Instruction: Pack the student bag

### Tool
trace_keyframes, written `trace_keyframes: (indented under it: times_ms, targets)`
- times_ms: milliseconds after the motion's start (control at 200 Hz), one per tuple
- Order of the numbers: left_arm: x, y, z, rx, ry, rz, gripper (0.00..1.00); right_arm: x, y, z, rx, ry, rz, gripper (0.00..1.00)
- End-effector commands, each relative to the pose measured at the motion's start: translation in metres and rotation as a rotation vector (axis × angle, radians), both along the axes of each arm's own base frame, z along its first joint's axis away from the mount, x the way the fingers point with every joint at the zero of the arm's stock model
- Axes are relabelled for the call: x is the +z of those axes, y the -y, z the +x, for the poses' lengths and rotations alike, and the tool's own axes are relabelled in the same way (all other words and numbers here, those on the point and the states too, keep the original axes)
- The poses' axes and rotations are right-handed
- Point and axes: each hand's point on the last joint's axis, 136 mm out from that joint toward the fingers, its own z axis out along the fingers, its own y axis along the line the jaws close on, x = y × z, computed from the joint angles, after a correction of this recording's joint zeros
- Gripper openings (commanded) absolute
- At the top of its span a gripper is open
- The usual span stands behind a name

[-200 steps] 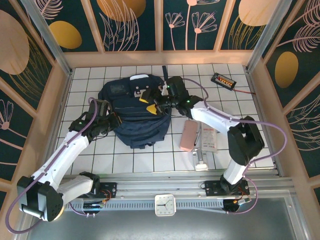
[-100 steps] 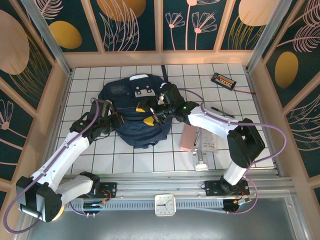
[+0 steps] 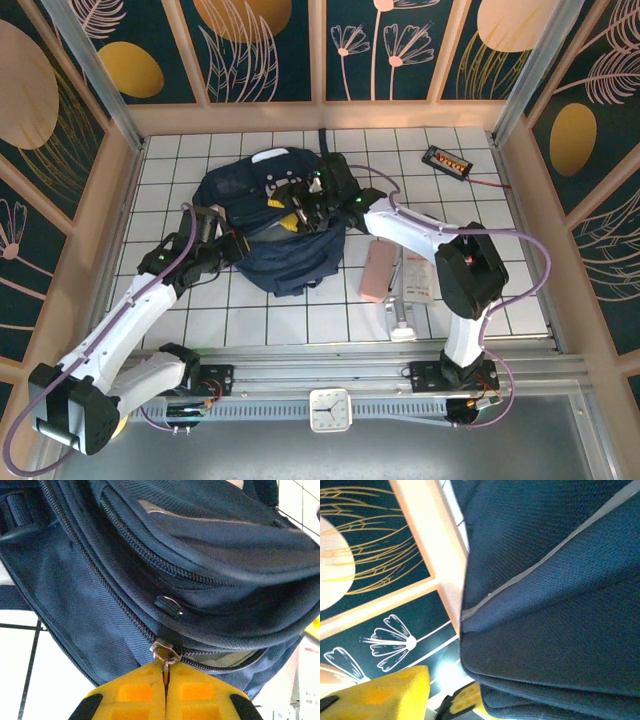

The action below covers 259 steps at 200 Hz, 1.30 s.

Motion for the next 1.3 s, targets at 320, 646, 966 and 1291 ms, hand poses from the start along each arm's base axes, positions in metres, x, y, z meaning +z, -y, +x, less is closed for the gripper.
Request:
trace_keyframes:
  times_ms: [320,646,966,1291]
  targets:
    - [0.012,0.002,0.005,-0.037,0.021,0.043,0.00,-0.005,0.023,0.029,-0.045,0.047,-0.022,0.00]
    - [-0.006,-0.054,0.010,0.007,-0.147,0.477,0.00,0.002,0.088,0.053,0.047,0.141,-0.150,0.00]
    - [-0.031,-0.120,0.013,0.156,-0.268,0.605,0.00,0.035,0.075,0.064,0.070,0.244,-0.069,0.00]
    - [0.098,-0.052,0.040,0.025,0.267,0.206,0.99,0.082,0.026,0.063,0.116,0.324,0.058,0.00]
